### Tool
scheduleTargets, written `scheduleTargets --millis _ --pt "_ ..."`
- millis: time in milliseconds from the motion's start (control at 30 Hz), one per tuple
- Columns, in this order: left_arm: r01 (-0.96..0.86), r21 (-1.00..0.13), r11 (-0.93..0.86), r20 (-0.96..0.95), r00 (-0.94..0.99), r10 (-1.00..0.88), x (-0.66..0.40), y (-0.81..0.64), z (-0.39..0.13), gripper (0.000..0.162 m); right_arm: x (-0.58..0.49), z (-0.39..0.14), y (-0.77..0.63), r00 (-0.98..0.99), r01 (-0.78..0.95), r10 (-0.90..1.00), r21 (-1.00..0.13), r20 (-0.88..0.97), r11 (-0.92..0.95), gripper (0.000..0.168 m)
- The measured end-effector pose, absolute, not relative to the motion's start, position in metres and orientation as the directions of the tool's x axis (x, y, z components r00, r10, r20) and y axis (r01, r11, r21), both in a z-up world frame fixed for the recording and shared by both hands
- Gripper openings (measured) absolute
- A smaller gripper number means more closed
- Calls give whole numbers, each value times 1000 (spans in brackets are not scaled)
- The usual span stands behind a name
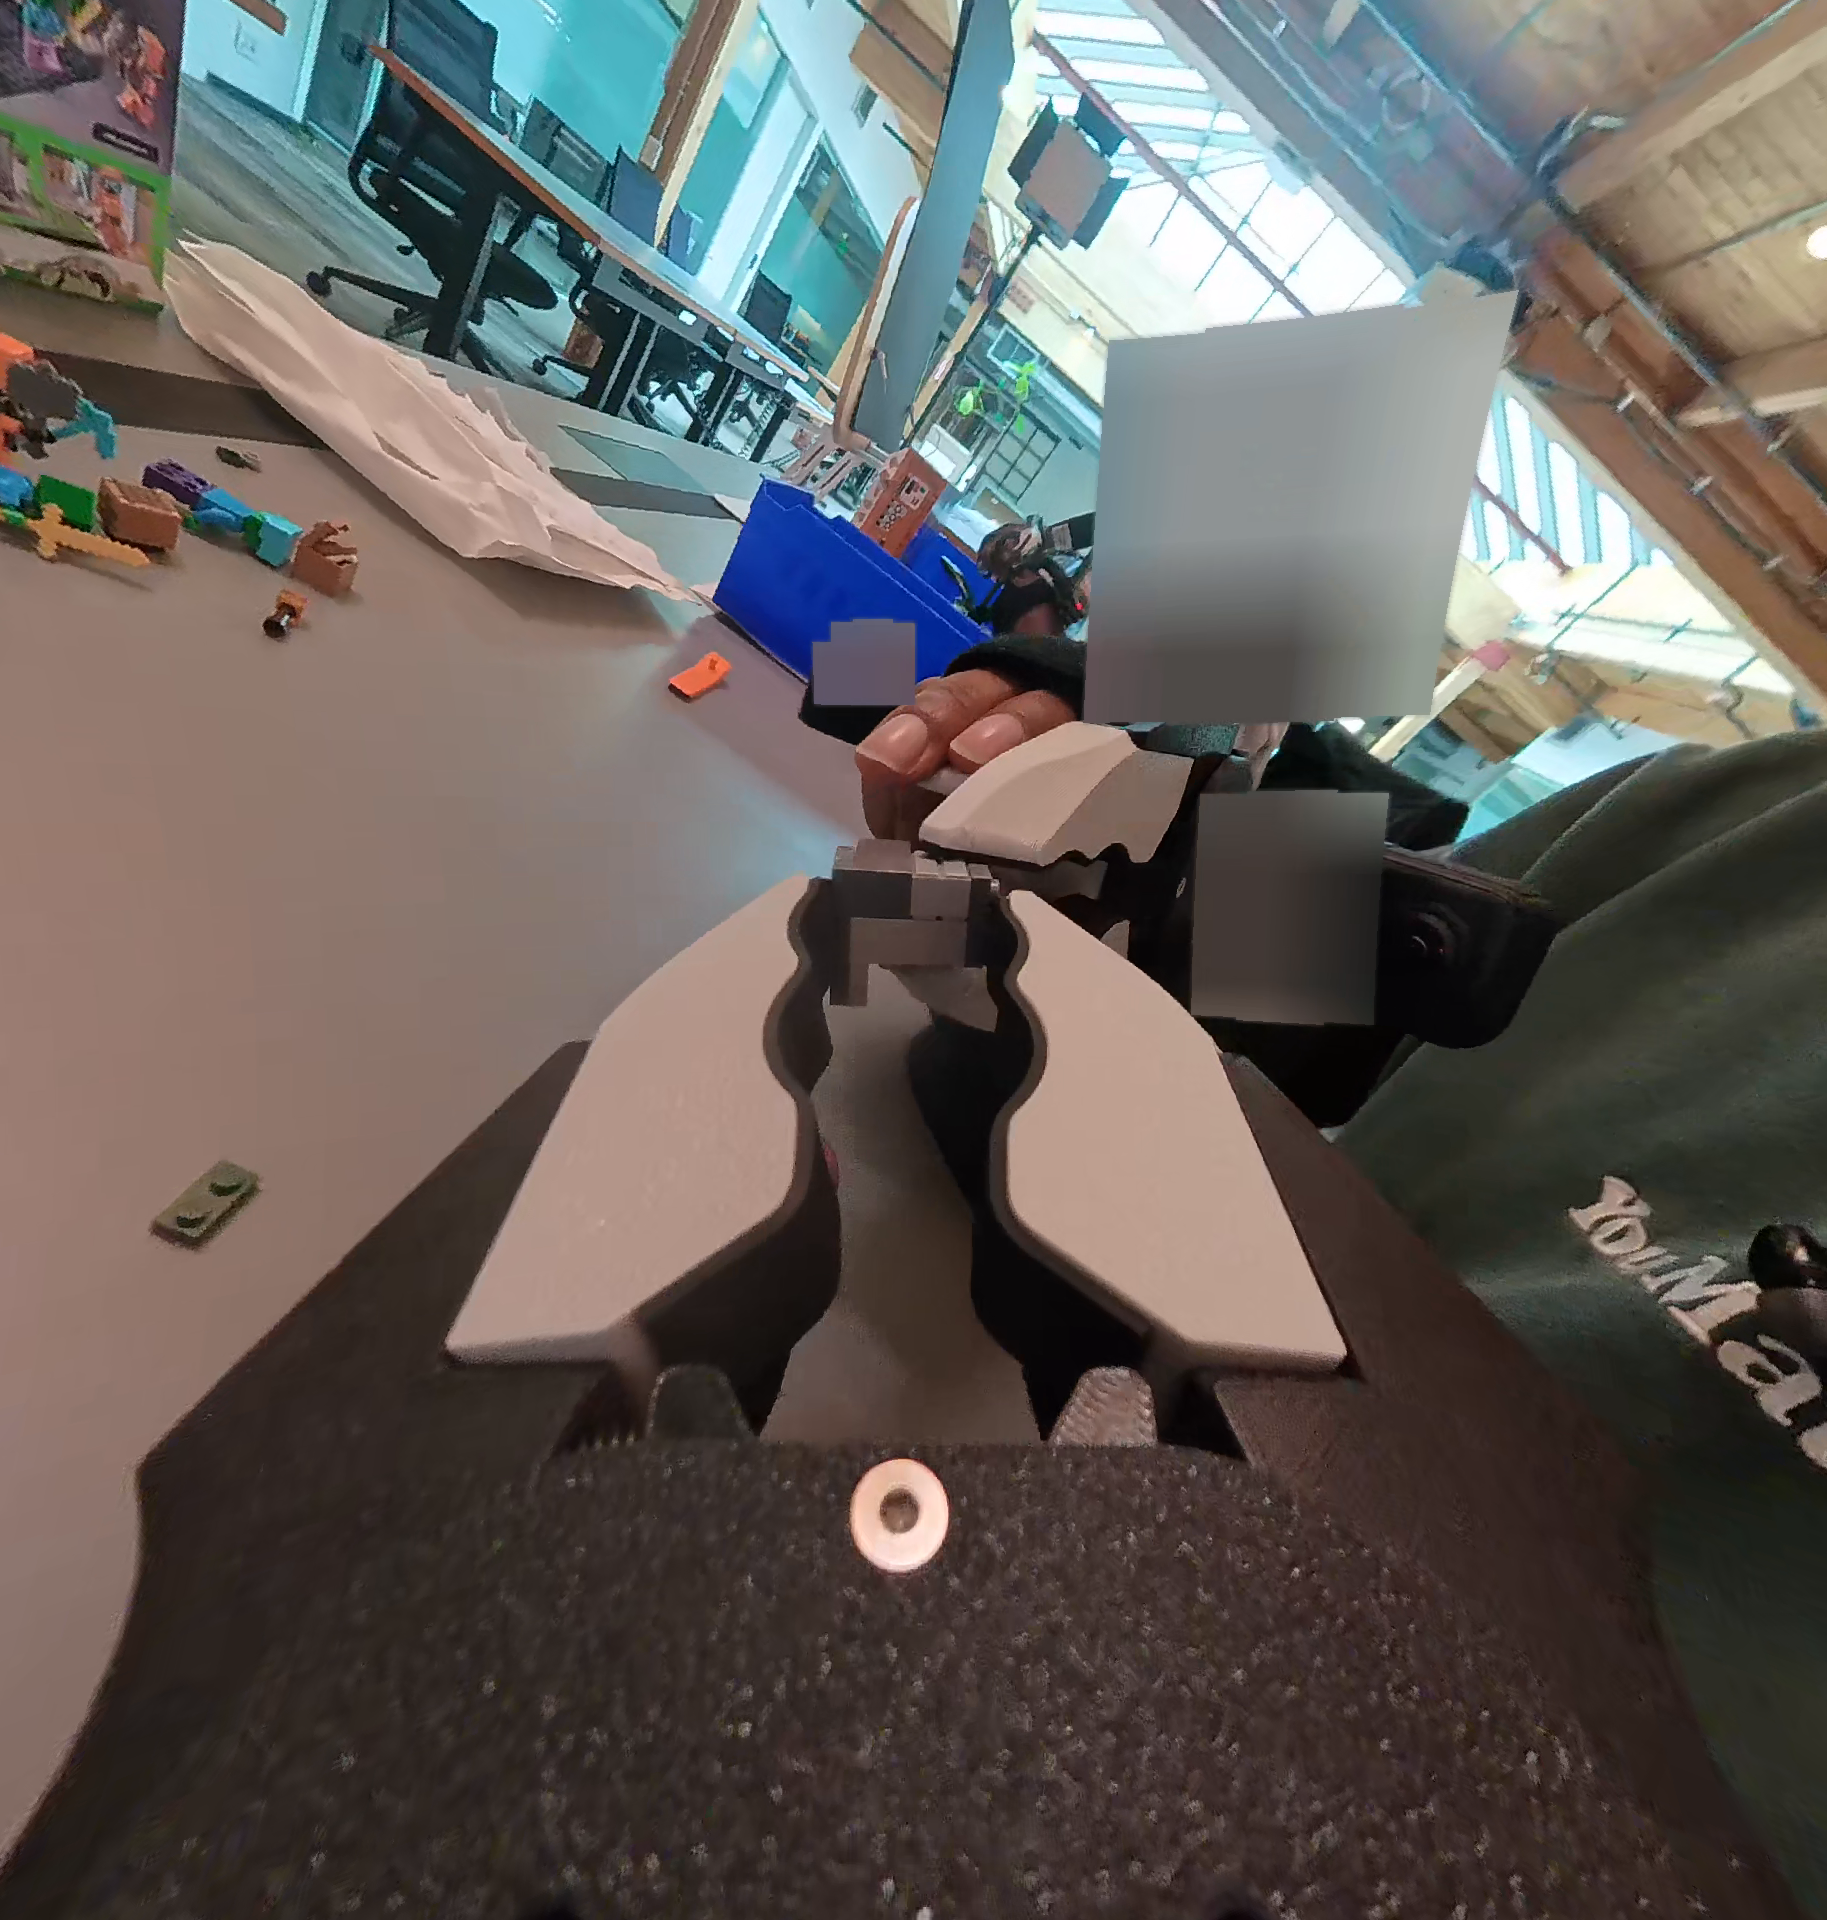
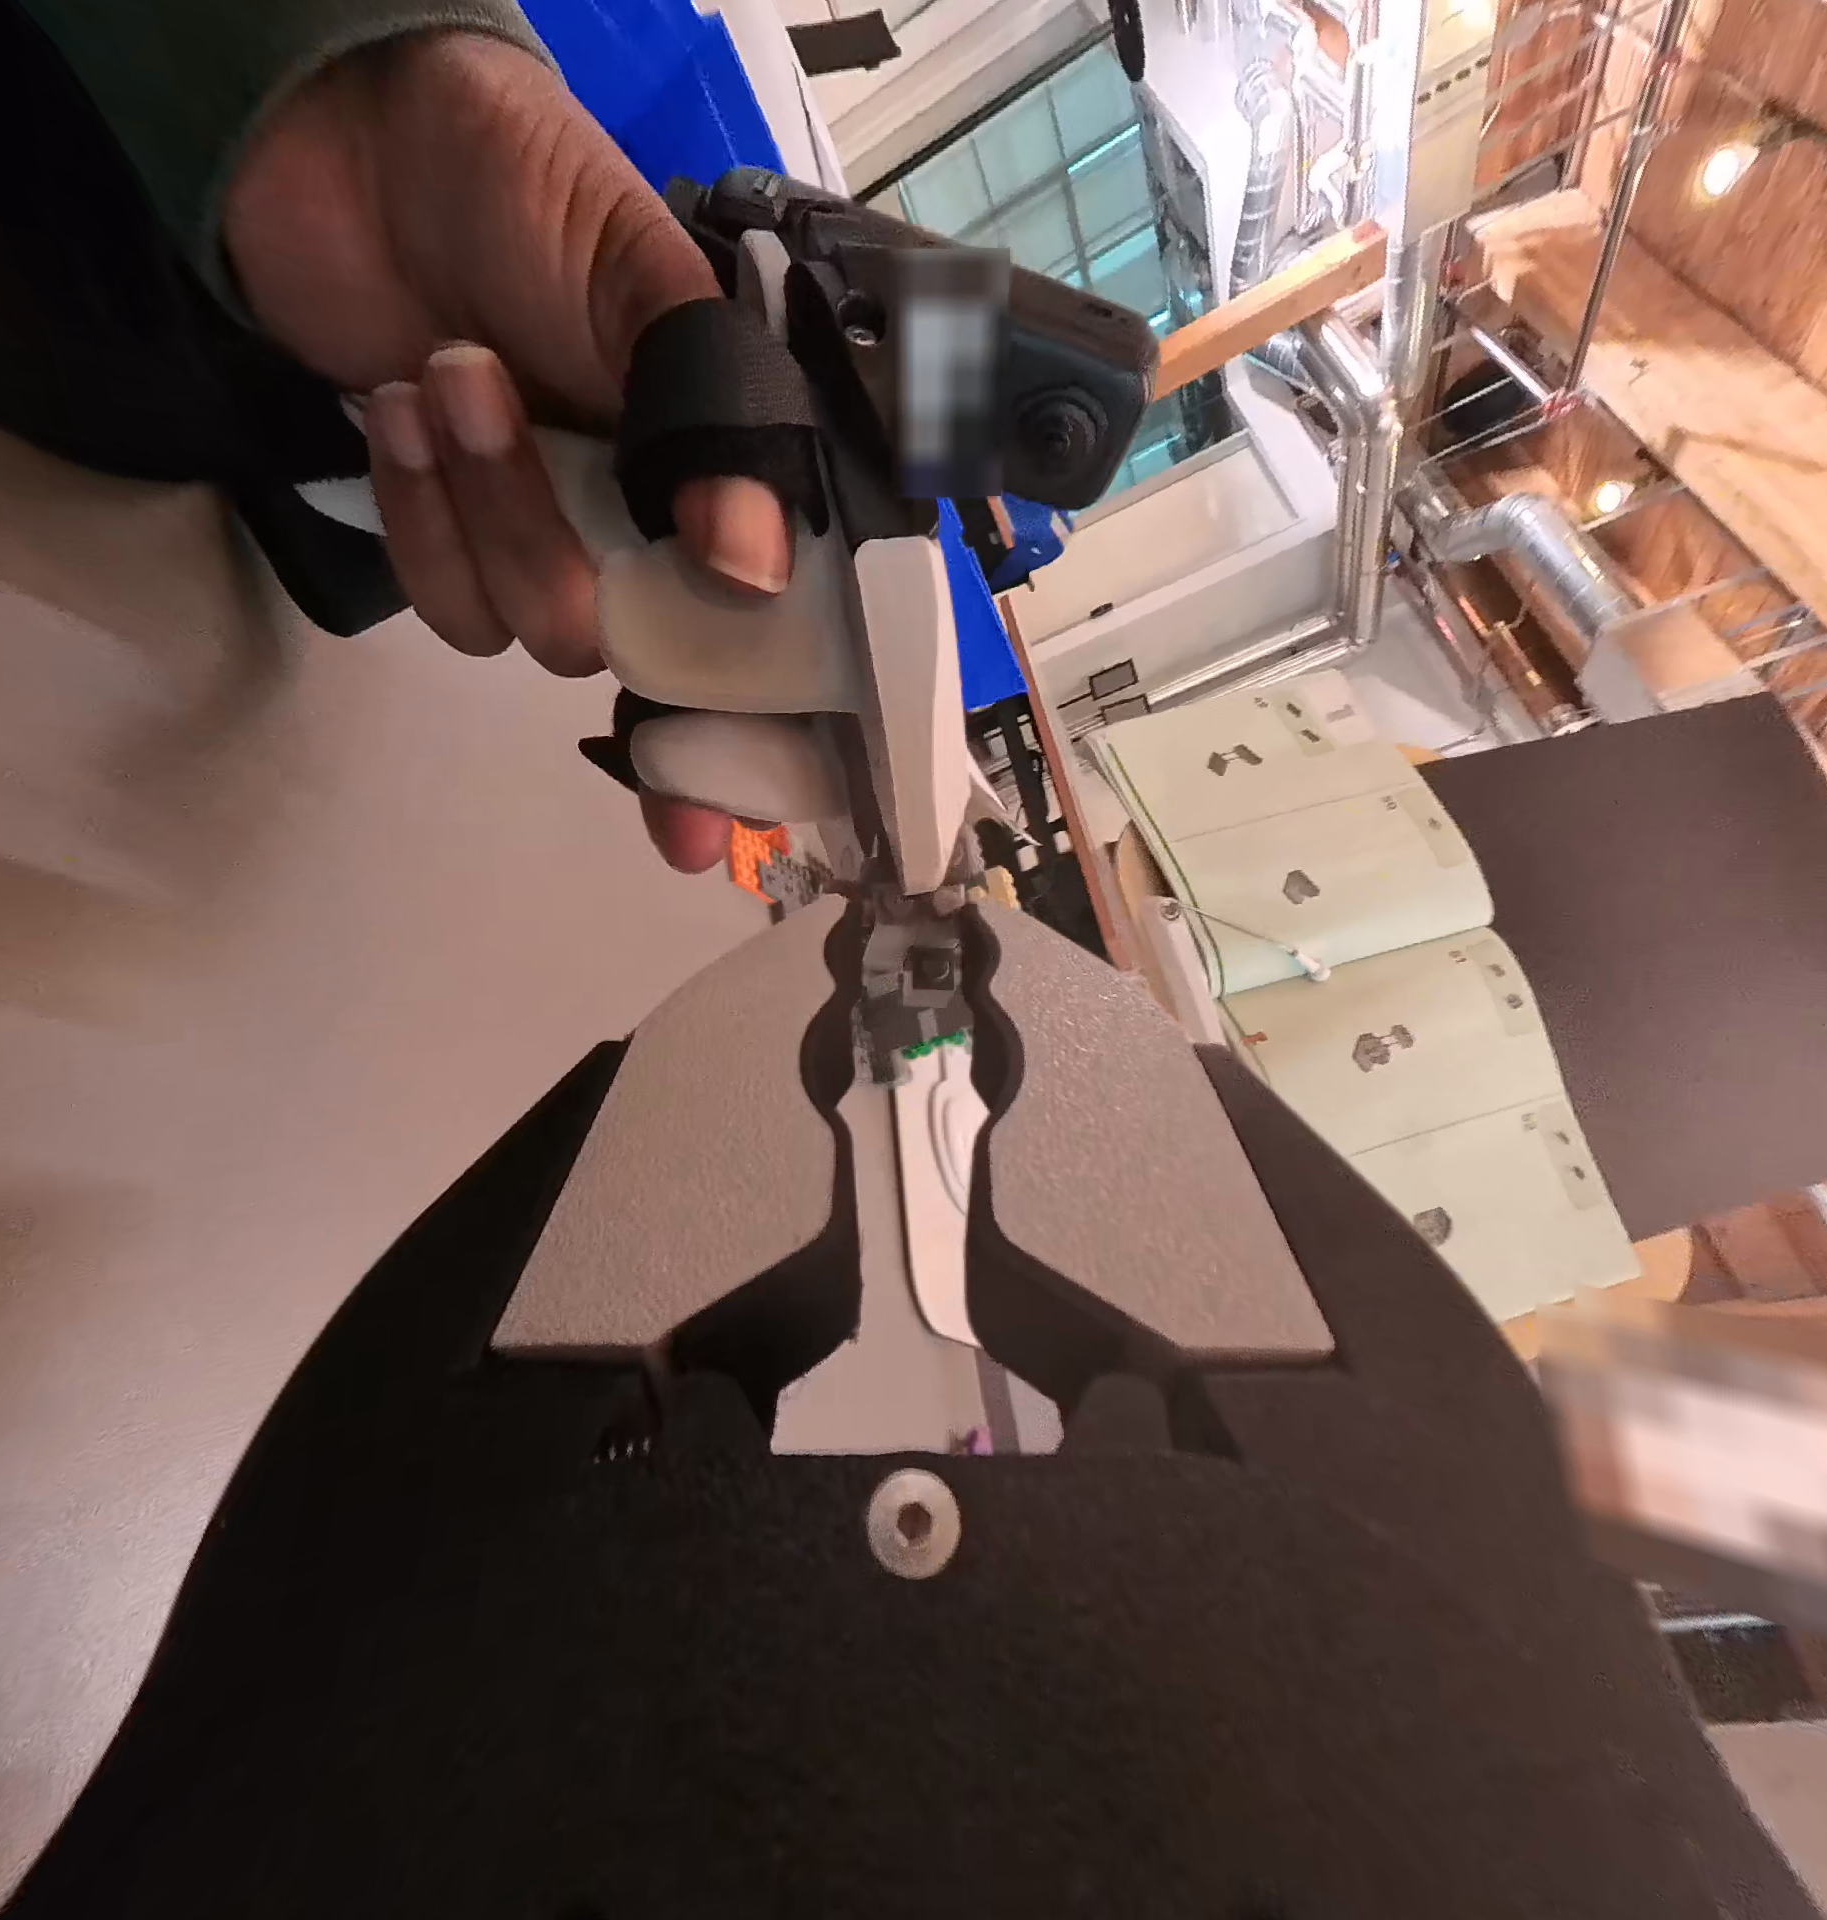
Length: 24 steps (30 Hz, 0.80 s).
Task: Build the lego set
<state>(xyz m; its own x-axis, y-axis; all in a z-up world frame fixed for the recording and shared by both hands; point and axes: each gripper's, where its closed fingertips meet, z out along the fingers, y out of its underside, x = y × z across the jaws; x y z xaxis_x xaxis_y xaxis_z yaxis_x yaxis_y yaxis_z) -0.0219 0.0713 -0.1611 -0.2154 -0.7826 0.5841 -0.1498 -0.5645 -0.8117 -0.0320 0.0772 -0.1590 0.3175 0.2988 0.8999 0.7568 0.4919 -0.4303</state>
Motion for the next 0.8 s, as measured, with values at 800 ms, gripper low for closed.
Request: scheduleTargets --millis 800 --pt "-392 -887 242 -205 -134 -970 -25 66 -195 29 -31 -176 68 420 396 866 -913 272 95 33"
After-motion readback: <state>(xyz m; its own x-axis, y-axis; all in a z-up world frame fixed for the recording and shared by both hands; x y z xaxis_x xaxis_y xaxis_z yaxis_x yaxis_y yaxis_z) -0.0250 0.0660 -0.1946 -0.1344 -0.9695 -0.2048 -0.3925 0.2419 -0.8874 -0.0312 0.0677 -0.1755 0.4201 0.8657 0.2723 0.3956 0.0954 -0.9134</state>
